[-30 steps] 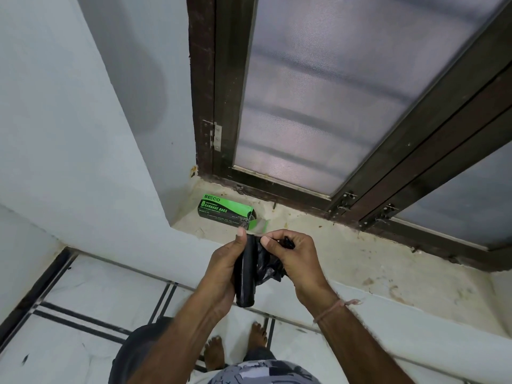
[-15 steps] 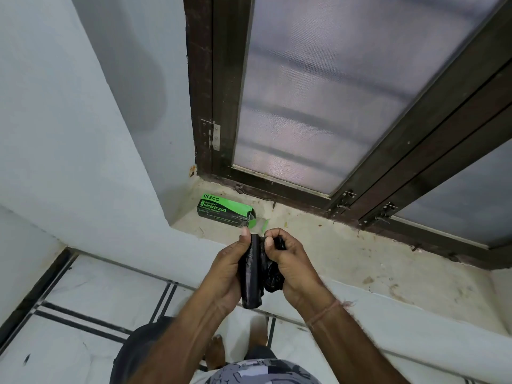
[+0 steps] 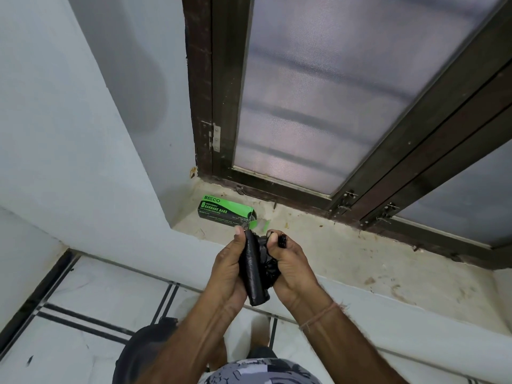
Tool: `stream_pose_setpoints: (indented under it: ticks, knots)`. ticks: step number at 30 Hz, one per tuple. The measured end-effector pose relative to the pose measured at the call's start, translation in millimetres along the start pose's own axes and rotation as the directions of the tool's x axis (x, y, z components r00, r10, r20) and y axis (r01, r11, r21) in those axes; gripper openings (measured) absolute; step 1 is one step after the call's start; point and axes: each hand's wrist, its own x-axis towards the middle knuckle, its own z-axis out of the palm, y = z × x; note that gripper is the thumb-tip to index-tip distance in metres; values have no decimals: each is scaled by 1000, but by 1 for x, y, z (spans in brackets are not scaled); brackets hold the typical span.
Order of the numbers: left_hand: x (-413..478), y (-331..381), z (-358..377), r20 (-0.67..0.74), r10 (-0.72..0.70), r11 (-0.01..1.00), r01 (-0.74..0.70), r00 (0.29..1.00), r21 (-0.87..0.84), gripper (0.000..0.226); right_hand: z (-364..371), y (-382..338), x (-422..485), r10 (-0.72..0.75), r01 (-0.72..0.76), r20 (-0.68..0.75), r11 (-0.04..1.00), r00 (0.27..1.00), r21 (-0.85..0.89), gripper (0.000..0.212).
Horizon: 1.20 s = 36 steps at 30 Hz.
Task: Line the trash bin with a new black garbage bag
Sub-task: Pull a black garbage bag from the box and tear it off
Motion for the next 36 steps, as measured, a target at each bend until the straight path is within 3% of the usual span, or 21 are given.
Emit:
stream_pose_setpoints:
  ticks: [3, 6, 10, 12, 18, 21, 24, 27, 30, 36]
  knots:
    - [7, 9, -7, -26, 29, 993, -32, 999, -114, 41, -3, -9, 0, 18, -12, -41, 990, 999, 138, 21]
    - [11, 19, -13, -6, 126, 987, -126, 992, -98, 32, -9, -13, 0, 6, 0, -42, 990, 999, 143, 23]
    - [9, 17, -2, 14, 173, 984, -172, 985, -50, 36, -4, -13, -2, 32, -52, 66, 940, 997, 337, 28]
    - [11, 18, 0, 21, 188, 982, -187, 982, -40, 41, -3, -13, 2, 24, -47, 69, 936, 997, 348, 28]
    - [24, 31, -21, -30, 225, 974, -225, 974, 24, 41, -22, -21, 17, -2, -7, 37, 969, 999, 245, 40]
    - [30, 33, -35, -88, 223, 975, -222, 971, 13, 42, -40, -32, 17, -63, 53, 66, 988, 996, 144, 35]
    - [32, 27, -35, -66, 205, 975, -210, 976, -67, 37, -39, -34, 8, -124, 168, 169, 945, 978, -280, 16]
    - [34, 25, -26, 51, 181, 976, -173, 982, -136, 28, -20, -21, -3, -40, 181, 263, 823, 964, -538, 33]
    - [38, 28, -20, 121, 192, 970, -169, 974, -174, 24, -11, -10, -5, -56, 223, 311, 816, 949, -533, 37]
    - [47, 22, -21, 120, 187, 972, -166, 975, -164, 31, -22, -13, 8, -146, 268, 286, 851, 947, -451, 23]
